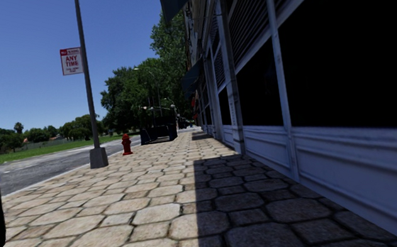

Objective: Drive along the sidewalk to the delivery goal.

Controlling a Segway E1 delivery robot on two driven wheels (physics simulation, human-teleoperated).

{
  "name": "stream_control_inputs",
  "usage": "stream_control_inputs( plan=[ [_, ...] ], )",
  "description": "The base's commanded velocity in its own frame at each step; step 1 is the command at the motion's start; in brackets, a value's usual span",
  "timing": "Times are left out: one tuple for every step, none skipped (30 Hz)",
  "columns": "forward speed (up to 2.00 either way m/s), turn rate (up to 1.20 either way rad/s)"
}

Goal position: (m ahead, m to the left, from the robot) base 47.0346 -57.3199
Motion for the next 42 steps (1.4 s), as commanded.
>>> stream_control_inputs(
  plan=[
    [2.00, 0.00],
    [2.00, 0.00],
    [2.00, 0.00],
    [2.00, 0.00],
    [2.00, 0.00],
    [2.00, 0.00],
    [2.00, 0.00],
    [2.00, 0.00],
    [2.00, 0.00],
    [2.00, 0.00],
    [2.00, 0.00],
    [2.00, 0.00],
    [2.00, 0.00],
    [2.00, 0.00],
    [2.00, 0.00],
    [2.00, 0.00],
    [2.00, 0.00],
    [2.00, 0.00],
    [2.00, 0.00],
    [2.00, 0.00],
    [2.00, 0.00],
    [2.00, 0.00],
    [2.00, 0.00],
    [2.00, 0.00],
    [2.00, 0.00],
    [2.00, 0.00],
    [2.00, 0.00],
    [2.00, 0.00],
    [2.00, 0.00],
    [2.00, 0.00],
    [2.00, 0.00],
    [2.00, 0.00],
    [2.00, 0.00],
    [2.00, 0.00],
    [2.00, 0.00],
    [2.00, 0.00],
    [2.00, 0.00],
    [2.00, 0.00],
    [2.00, 0.00],
    [2.00, 0.00],
    [2.00, 0.00],
    [2.00, 0.00]
  ],
)
